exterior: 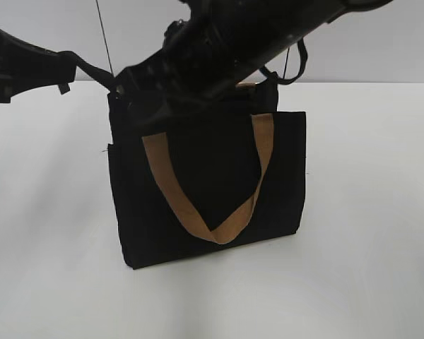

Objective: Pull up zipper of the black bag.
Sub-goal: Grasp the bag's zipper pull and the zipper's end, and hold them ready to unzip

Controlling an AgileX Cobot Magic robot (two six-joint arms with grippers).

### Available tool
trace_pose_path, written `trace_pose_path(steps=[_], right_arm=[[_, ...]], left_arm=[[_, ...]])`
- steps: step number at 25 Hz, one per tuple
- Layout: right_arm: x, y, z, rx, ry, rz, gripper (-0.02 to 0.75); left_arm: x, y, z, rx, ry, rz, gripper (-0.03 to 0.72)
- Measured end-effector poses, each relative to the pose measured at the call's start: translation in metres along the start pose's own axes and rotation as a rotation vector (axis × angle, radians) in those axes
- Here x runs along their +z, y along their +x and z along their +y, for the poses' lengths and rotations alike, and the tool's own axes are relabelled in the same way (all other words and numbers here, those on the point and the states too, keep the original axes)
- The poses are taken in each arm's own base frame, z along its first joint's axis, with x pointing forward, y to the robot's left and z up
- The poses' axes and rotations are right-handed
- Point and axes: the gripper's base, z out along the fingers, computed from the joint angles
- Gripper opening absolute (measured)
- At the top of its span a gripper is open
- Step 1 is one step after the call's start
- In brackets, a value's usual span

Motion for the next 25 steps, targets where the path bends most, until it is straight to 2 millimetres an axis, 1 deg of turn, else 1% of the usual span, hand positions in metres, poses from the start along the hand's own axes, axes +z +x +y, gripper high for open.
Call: trace_pose_path(steps=[4,6,9,11,13,19,25], right_arm=[[-0.014,-0.012,-0.016,0.013,0.004,-0.033,-0.015],[-0.016,-0.011,-0.021,0.022,0.004,-0.022,-0.015],[-0.006,-0.006,-0.026,0.025,-0.012,0.032,-0.015],[0.003,-0.001,-0.030,0.032,-0.022,0.069,-0.015],[0.008,0.001,-0.032,0.033,-0.023,0.084,-0.015],[0.013,-0.003,-0.038,0.040,0.010,0.033,-0.015],[0.022,-0.005,-0.042,0.048,0.014,-0.011,-0.015]], left_arm=[[0.001,0.007,-0.001,-0.038,0.002,0.015,0.010],[0.001,0.013,-0.002,-0.069,0.005,0.028,0.010],[0.002,0.018,-0.004,-0.098,0.009,0.038,0.010],[0.002,0.019,-0.003,-0.147,0.000,0.042,0.010],[0.001,0.020,-0.001,-0.183,-0.015,0.043,0.010],[-0.004,0.029,0.008,-0.286,-0.081,0.051,0.010],[-0.006,0.031,0.012,-0.305,-0.102,0.053,0.010]])
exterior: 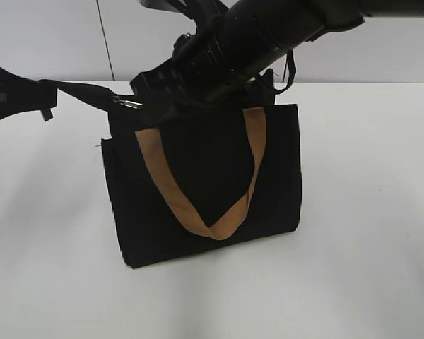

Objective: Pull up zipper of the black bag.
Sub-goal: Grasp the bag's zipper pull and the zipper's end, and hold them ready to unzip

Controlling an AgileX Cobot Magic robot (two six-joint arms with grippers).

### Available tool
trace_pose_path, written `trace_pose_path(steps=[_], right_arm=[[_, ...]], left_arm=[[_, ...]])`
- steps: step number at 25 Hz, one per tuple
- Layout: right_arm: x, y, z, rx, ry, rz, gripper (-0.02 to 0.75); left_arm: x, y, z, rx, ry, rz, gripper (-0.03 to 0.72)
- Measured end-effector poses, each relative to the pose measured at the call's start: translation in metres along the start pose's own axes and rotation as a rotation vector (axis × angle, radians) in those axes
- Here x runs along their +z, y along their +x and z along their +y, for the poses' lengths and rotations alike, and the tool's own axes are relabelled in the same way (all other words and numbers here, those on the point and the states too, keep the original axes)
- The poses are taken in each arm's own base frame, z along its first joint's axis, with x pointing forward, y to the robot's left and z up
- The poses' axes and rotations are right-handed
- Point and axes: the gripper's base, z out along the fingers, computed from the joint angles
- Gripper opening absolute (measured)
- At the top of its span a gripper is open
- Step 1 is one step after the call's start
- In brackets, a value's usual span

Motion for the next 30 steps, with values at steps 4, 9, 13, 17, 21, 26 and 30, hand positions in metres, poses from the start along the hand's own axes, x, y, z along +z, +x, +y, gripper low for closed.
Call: trace_pose_path(steps=[4,9,13,17,21,26,30], right_arm=[[-0.002,-0.003,-0.001,-0.044,0.012,0.008,-0.015],[-0.015,-0.004,-0.015,-0.066,0.061,0.100,-0.015],[-0.028,0.002,-0.037,-0.055,0.110,0.184,-0.015],[-0.047,0.004,-0.051,-0.059,0.159,0.224,-0.015],[-0.069,0.006,-0.056,-0.088,0.207,0.264,-0.015],[-0.082,0.013,-0.066,-0.145,0.289,0.355,-0.015],[-0.083,0.013,-0.067,-0.150,0.295,0.365,-0.015]], left_arm=[[0.005,0.004,0.005,-0.021,-0.006,0.019,0.010],[0.007,0.005,0.006,-0.027,-0.004,0.026,0.010],[0.007,0.006,0.006,-0.027,-0.002,0.028,0.009],[0.007,0.006,0.006,-0.027,-0.002,0.028,0.009],[0.007,0.006,0.005,-0.026,0.010,0.029,0.009],[0.007,0.006,0.006,-0.026,0.000,0.028,0.009],[0.007,0.006,0.006,-0.026,-0.001,0.028,0.009]])
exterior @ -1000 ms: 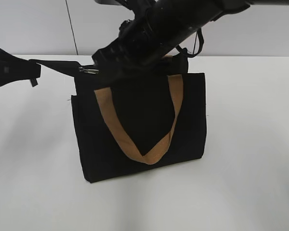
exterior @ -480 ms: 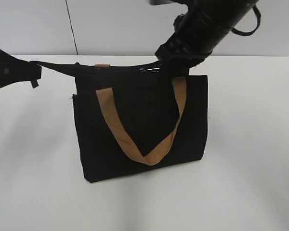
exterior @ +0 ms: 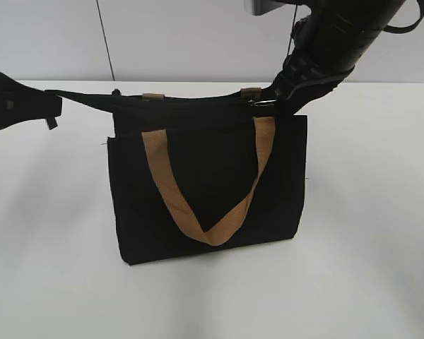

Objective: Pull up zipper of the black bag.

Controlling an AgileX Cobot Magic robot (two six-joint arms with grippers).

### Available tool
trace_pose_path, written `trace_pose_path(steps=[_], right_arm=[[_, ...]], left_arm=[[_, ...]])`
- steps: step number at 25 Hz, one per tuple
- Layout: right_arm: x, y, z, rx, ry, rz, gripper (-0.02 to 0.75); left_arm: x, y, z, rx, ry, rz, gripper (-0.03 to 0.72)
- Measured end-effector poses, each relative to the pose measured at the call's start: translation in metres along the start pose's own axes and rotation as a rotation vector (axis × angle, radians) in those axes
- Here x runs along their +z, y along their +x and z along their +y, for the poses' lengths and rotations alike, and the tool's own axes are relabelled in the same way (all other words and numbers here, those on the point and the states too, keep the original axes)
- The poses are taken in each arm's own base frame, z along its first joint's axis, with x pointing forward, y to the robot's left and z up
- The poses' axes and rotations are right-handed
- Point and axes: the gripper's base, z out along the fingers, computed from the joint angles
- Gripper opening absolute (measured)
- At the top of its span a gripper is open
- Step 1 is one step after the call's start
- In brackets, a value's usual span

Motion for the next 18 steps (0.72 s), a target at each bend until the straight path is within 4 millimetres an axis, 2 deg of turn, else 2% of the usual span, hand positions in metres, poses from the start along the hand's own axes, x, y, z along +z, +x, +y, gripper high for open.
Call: trace_pose_path(steps=[2,4,6,8,10,12,18], right_arm=[[0.000,0.000,0.000,0.000,0.000,0.000,-0.008],[-0.001,0.000,0.000,-0.004,0.005,0.003,0.050],[-0.004,0.002,-0.002,-0.016,0.028,0.010,0.209],[-0.009,0.003,-0.003,-0.027,0.049,0.008,0.414],[-0.017,0.004,-0.003,-0.039,0.072,0.000,0.543],[-0.027,0.005,-0.001,-0.043,0.087,-0.021,0.599],[-0.065,0.010,0.008,-0.030,0.125,-0.111,0.608]], left_arm=[[0.001,0.000,0.001,-0.003,-0.007,0.002,0.013],[0.003,0.002,0.005,-0.009,-0.026,0.008,0.071],[0.003,0.002,0.010,-0.016,-0.068,0.005,0.220],[0.003,0.002,0.015,-0.028,-0.128,0.000,0.416],[0.002,0.002,0.022,-0.045,-0.199,-0.008,0.498],[0.000,0.002,0.027,-0.052,-0.262,-0.014,0.504],[0.000,0.008,0.032,-0.088,-0.322,-0.007,0.473]])
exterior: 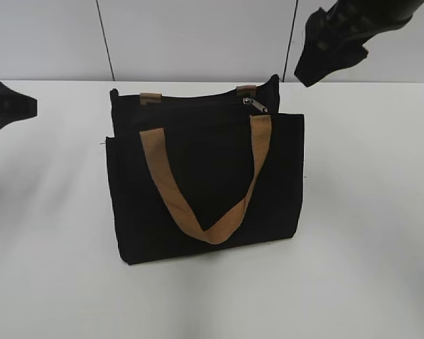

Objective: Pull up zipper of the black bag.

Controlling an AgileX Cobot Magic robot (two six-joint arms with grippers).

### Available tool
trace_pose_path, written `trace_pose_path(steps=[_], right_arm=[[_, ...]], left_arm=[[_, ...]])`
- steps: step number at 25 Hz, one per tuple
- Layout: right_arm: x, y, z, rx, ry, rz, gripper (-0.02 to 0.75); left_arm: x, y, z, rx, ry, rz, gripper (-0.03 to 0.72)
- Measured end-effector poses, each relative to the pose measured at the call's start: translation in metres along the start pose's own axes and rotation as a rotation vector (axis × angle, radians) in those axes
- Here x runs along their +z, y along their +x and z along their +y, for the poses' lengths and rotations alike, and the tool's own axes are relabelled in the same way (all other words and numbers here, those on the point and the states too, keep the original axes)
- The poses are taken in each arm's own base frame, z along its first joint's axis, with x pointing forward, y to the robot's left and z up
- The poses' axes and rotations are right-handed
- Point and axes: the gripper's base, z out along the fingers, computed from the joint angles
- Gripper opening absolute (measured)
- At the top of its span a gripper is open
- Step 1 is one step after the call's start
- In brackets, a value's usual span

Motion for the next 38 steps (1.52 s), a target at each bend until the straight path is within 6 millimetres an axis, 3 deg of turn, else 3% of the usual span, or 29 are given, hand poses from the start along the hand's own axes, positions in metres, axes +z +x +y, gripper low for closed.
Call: trace_pose_path(steps=[4,7,12,17,22,28,31,35,38], right_arm=[[-0.026,0.004,0.005,0.033,0.013,-0.039,0.596],[-0.040,0.010,0.009,0.055,0.021,-0.069,0.594],[-0.042,0.048,0.025,0.074,0.021,-0.070,0.592],[-0.050,0.098,0.049,0.097,-0.001,-0.084,0.592],[-0.064,0.140,0.068,0.151,0.003,-0.121,0.592],[-0.091,0.176,0.089,0.201,-0.004,-0.235,0.592],[-0.100,0.185,0.095,0.210,-0.014,-0.255,0.592],[-0.108,0.194,0.100,0.214,-0.023,-0.256,0.592],[-0.111,0.203,0.104,0.208,-0.033,-0.224,0.592]], left_arm=[[0.003,0.023,0.002,-0.015,-0.060,0.058,0.465],[0.008,0.034,-0.009,0.020,-0.073,0.092,0.449],[0.018,0.039,-0.061,0.117,0.009,0.103,0.438],[0.005,0.037,-0.101,0.163,0.093,0.049,0.437],[-0.001,0.031,-0.102,0.202,-0.003,-0.024,0.437],[-0.003,0.030,-0.086,0.409,-0.188,-0.010,0.437],[-0.013,0.039,-0.081,0.505,-0.269,0.130,0.437],[-0.032,0.055,-0.077,0.456,-0.315,0.370,0.437],[-0.057,0.055,-0.085,0.381,-0.230,0.464,0.451]])
